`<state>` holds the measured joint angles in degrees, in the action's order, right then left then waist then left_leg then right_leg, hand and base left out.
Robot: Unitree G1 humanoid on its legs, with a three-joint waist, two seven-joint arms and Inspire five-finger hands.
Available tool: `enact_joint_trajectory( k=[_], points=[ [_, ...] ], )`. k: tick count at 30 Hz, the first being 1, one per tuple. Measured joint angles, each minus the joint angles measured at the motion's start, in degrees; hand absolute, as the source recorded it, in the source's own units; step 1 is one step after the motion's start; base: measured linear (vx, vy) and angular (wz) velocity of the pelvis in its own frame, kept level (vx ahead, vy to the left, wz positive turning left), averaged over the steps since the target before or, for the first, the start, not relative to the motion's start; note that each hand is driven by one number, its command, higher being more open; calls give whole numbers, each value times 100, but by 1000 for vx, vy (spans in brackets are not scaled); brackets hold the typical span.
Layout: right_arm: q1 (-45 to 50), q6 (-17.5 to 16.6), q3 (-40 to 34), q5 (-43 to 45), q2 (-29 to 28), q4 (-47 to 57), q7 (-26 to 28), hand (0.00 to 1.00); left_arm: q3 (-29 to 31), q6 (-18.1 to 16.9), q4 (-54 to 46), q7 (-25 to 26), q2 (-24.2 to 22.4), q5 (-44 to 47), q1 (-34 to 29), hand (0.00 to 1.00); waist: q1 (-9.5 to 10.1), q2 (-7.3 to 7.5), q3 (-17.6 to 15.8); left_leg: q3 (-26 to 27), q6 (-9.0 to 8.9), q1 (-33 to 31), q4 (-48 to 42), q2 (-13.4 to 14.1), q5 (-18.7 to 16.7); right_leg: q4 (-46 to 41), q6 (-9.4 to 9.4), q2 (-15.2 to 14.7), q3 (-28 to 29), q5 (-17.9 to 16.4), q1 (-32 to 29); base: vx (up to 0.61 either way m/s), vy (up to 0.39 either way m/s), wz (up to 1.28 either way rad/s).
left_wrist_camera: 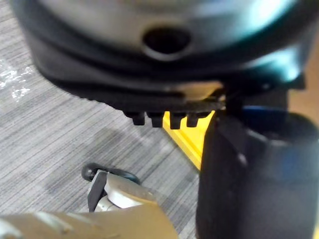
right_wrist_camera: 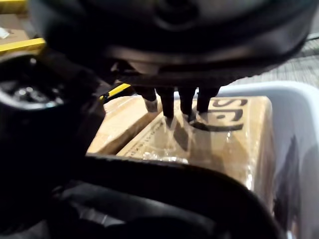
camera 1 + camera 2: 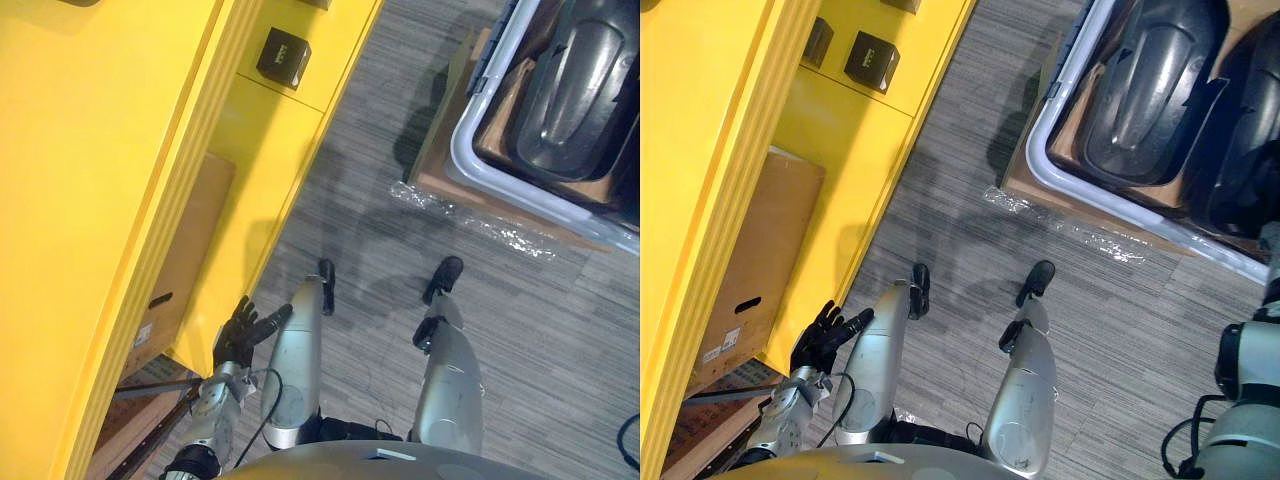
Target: Walk over and take three plastic housings, then place them on the shelf
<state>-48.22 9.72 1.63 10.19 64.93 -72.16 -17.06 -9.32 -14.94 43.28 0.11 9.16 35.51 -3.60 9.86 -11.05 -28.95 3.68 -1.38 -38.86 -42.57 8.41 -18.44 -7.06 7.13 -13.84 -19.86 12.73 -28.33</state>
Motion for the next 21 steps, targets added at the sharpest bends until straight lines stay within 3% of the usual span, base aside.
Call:
enact_joint_trajectory(
  k=[3, 7, 13, 19, 21],
  points=[
    [-19, -3, 239, -236, 260, -120, 26, 0, -108, -3, 139, -57, 2, 5, 154, 100, 104, -97, 66, -26, -10, -95, 14, -4, 44, -96, -42, -22, -62, -31, -114, -87, -41, 4],
    [-109, -42, 495, -636, 316, -117, -21, 0, -174, -28, 167, -44, 1, 7, 158, 100, 97, -145, 100, -29, -61, -115, 155, -2, 140, -102, -85, -18, -89, -58, -201, -51, -53, 1],
    [-323, -314, 580, -768, 301, 368, -156, 0, -567, -67, 428, 18, 4, 15, 394, 100, 97, -481, 340, 1, -81, -266, 185, 8, 183, -163, -96, -17, -43, -62, -428, -46, -22, -4],
    [-609, -326, 820, -1209, 259, 565, -235, 0, -674, -74, 457, 9, -16, 89, 430, 100, 103, -499, 353, 69, -85, -209, 229, 19, 201, -197, -105, -27, 6, -68, -451, -63, -9, -4],
    [-612, -344, 928, -1219, 259, 559, -245, 0, -666, 95, 474, -35, -18, 242, 463, 100, 104, -498, 353, 100, -91, -96, 293, 13, 224, -217, -124, -45, 26, -81, -409, -33, -9, -4]
  ],
)
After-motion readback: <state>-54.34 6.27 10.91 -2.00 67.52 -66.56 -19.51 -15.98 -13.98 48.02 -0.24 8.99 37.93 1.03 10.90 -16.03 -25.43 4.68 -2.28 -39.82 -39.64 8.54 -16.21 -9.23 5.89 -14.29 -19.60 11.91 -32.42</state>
